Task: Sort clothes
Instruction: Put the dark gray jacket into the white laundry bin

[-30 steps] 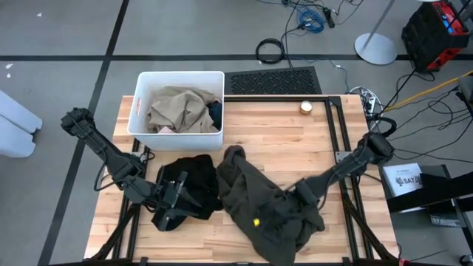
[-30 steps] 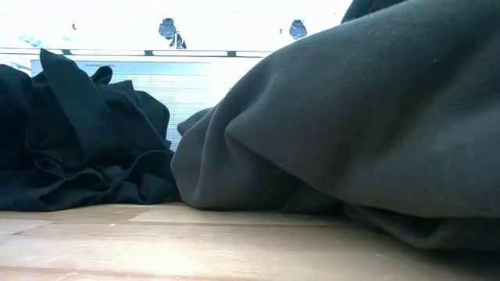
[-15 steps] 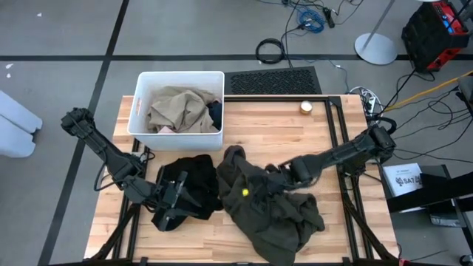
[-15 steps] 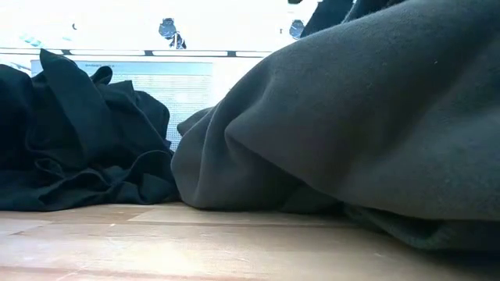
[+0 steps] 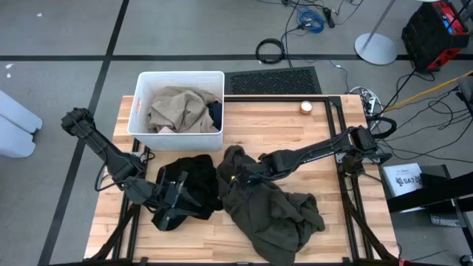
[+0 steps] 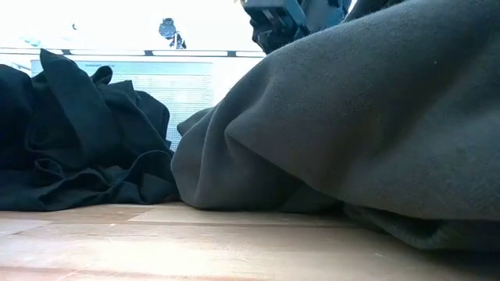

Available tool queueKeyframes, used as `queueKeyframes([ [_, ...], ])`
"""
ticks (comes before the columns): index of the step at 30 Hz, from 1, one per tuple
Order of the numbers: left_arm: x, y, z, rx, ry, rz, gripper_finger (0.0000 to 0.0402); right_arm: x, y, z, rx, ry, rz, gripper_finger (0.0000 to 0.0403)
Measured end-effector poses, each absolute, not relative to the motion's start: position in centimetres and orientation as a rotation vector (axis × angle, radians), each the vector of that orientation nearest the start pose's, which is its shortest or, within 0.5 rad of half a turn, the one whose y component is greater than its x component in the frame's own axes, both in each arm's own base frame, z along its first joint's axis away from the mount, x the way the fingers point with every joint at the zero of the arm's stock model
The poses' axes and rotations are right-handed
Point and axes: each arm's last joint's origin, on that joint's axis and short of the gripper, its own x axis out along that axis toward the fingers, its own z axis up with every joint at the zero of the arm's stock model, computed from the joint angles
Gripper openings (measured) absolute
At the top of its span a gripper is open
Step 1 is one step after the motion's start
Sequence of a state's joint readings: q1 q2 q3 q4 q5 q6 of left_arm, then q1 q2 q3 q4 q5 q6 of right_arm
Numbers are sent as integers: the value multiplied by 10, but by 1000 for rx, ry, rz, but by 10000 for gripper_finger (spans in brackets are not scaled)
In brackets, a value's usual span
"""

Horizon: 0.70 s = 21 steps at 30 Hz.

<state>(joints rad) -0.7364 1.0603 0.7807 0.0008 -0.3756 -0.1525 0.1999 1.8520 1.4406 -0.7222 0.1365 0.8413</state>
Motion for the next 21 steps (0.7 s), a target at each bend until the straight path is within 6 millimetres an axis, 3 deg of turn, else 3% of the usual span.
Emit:
queueKeyframes([
  [7, 181, -149, 298, 0, 268, -338, 132, 360, 65, 219, 446, 1183, -568, 160],
  [10, 181, -149, 298, 0, 268, -338, 132, 356, 64, 218, 421, 1219, -577, 109],
  [13, 181, -149, 298, 0, 267, -338, 132, 357, 68, 218, 386, 1217, -537, 26],
  [15, 181, -149, 298, -1, 267, -337, 132, 358, 71, 219, 369, 1215, -510, 12],
  [18, 181, -149, 298, -1, 267, -337, 132, 360, 74, 229, 389, 1231, -463, 4],
  [21, 181, -149, 298, -1, 268, -337, 132, 359, 82, 257, 358, 1244, -435, 2],
])
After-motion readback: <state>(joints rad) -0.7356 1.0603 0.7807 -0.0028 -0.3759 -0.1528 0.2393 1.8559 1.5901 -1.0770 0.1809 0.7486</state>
